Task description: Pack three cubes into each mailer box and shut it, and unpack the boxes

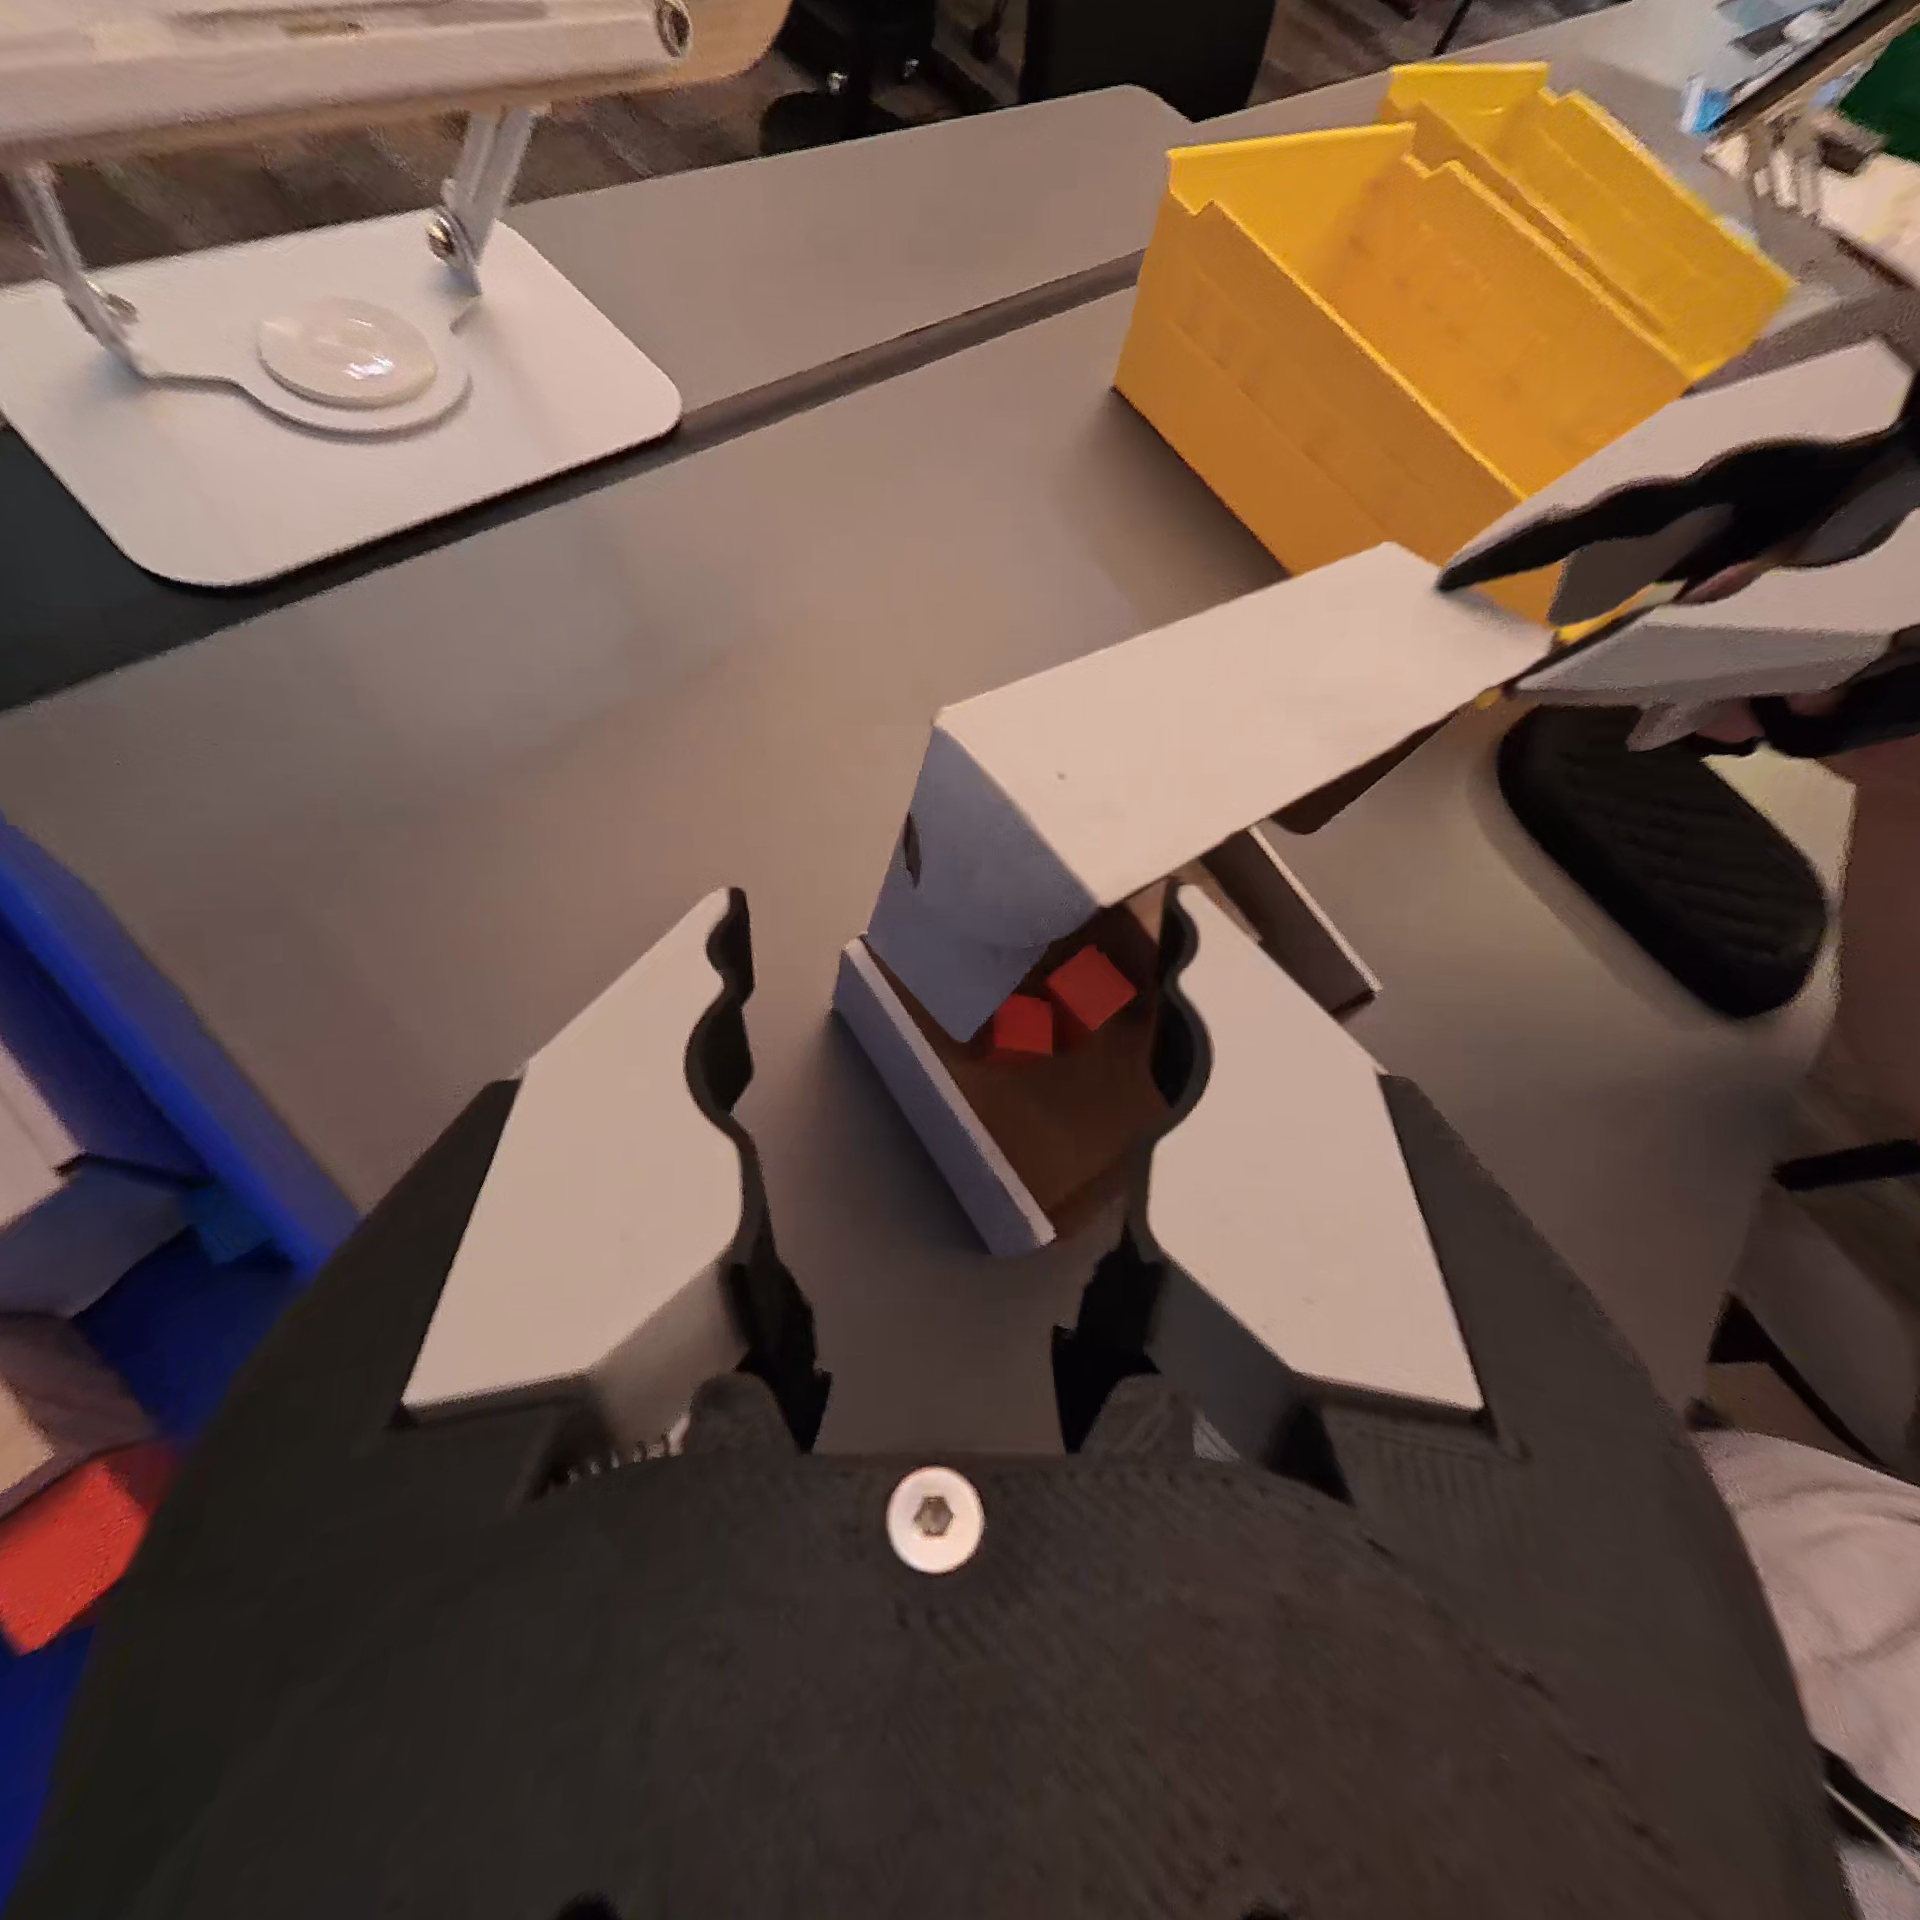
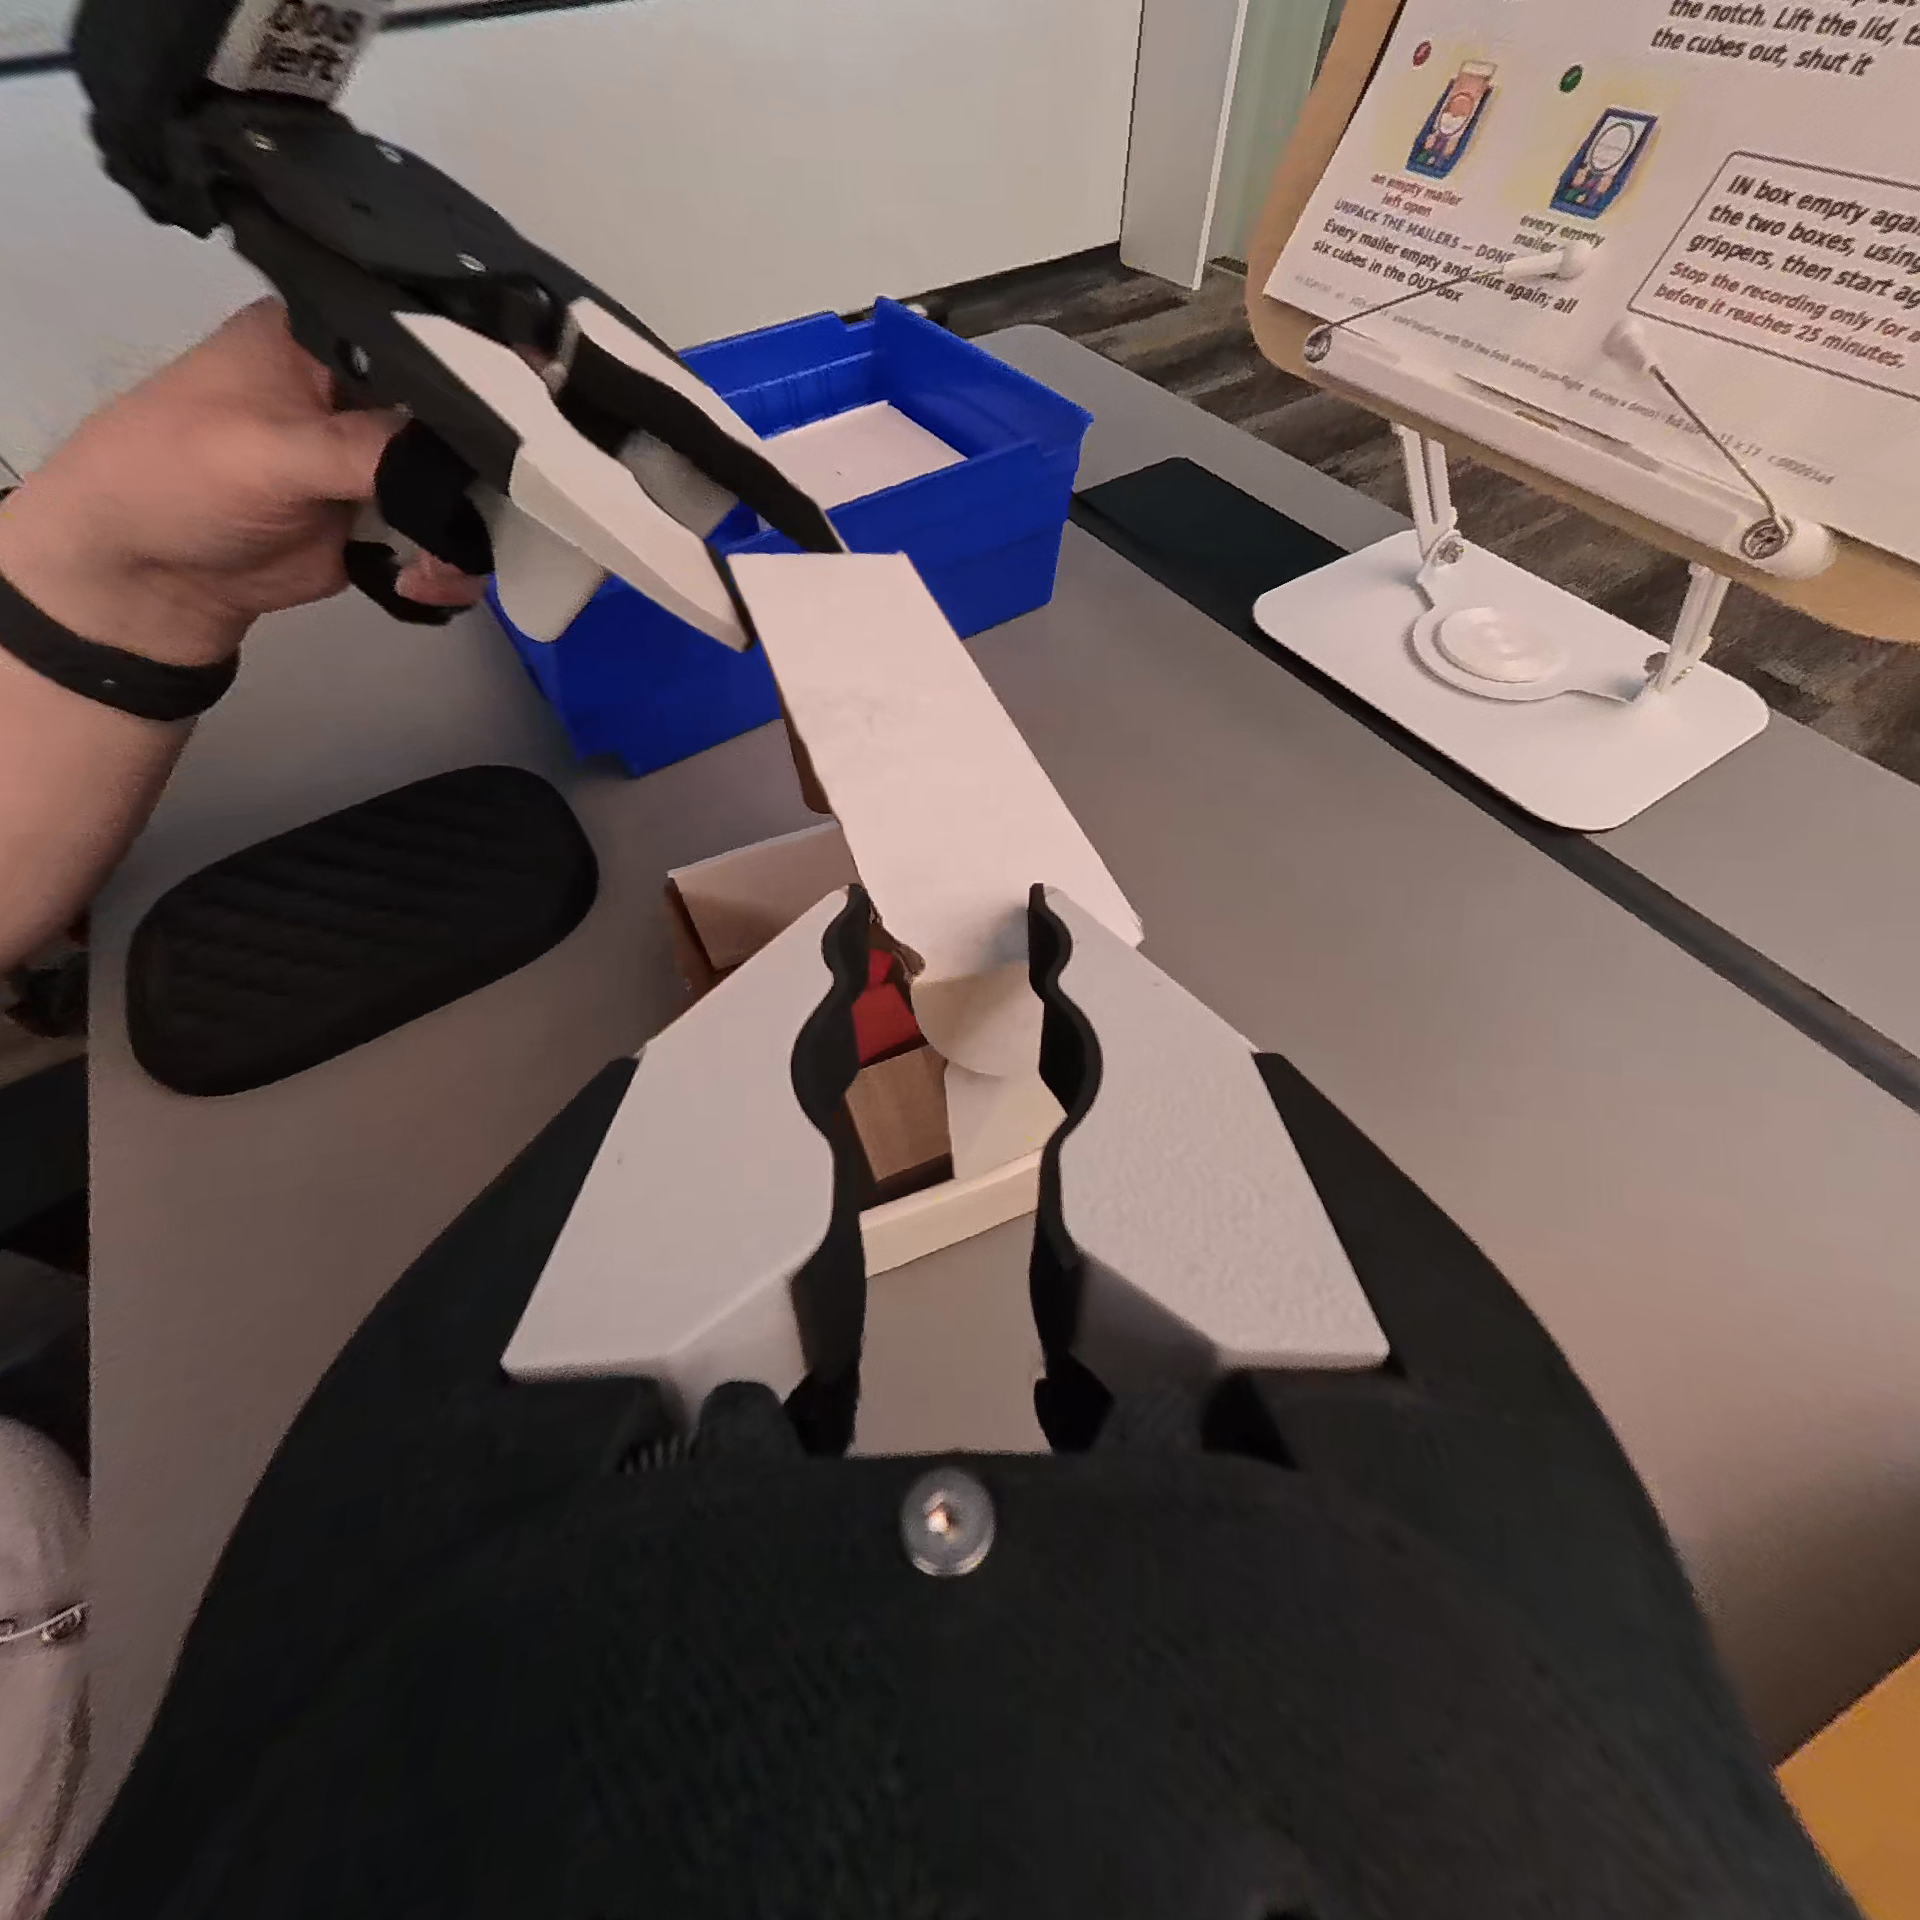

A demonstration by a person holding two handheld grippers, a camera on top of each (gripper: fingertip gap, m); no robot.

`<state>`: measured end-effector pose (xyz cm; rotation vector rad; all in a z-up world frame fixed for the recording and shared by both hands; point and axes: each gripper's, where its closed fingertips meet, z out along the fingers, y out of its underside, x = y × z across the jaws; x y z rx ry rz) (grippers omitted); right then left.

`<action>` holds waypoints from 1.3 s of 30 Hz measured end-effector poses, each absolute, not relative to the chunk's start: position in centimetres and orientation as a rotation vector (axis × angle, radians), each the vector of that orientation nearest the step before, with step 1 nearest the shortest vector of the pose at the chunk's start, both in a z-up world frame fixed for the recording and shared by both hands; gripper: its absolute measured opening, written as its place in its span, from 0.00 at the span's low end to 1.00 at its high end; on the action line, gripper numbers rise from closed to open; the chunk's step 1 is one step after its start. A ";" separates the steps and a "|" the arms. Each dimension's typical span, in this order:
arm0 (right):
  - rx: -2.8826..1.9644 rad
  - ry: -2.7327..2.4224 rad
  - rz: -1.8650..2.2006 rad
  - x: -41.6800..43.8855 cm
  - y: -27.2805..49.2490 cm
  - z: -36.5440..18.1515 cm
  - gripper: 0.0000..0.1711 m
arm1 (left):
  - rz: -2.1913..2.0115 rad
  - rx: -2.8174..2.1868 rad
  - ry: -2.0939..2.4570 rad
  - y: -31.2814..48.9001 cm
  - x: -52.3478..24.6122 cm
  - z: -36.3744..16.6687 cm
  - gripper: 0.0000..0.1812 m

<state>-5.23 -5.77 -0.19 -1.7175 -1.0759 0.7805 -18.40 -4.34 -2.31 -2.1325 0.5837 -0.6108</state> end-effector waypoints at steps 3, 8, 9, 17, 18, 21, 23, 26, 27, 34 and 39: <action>-1.701 -1.074 0.777 -5.0 -6.5 -0.4 0.17 | -0.770 -2.095 0.612 -5.4 -17.1 -1.9 0.42; -1.697 -1.072 0.762 -4.4 -7.7 -1.0 0.16 | -0.607 -2.100 0.845 -6.8 -16.9 -4.1 0.40; -1.711 -1.089 0.748 -4.2 -7.9 -1.5 0.17 | -0.524 -2.090 0.894 -6.8 -17.0 -4.6 0.40; -1.645 -1.156 0.751 -3.9 -9.1 -2.7 0.20 | -0.385 -2.059 0.964 -6.7 -15.8 -5.6 0.37; -1.637 -1.155 0.727 -3.7 -9.0 -2.8 0.21 | -0.382 -2.059 0.957 -6.5 -15.8 -5.7 0.36; -1.666 -1.143 0.638 -2.7 -8.0 -3.9 0.23 | -0.363 -2.060 0.958 -6.3 -15.7 -5.9 0.35; -1.728 -1.128 0.657 -2.4 -7.9 -5.2 0.23 | -0.346 -2.067 0.957 -6.3 -15.7 -6.0 0.34; -1.786 -1.124 0.797 -3.4 -9.0 -7.0 0.24 | -0.368 -2.084 0.952 -6.5 -15.8 -6.5 0.34; -1.791 -1.121 0.811 -3.8 -9.1 -7.5 0.25 | -0.373 -2.088 0.951 -6.5 -15.8 -6.7 0.34; -1.785 -1.145 0.721 -5.2 -8.9 -8.9 0.26 | -0.378 -2.122 0.959 -6.6 -15.9 -8.0 0.32; -1.809 -1.131 0.761 -4.9 -9.0 -9.3 0.26 | -0.391 -2.156 0.926 -7.3 -16.5 -8.5 0.32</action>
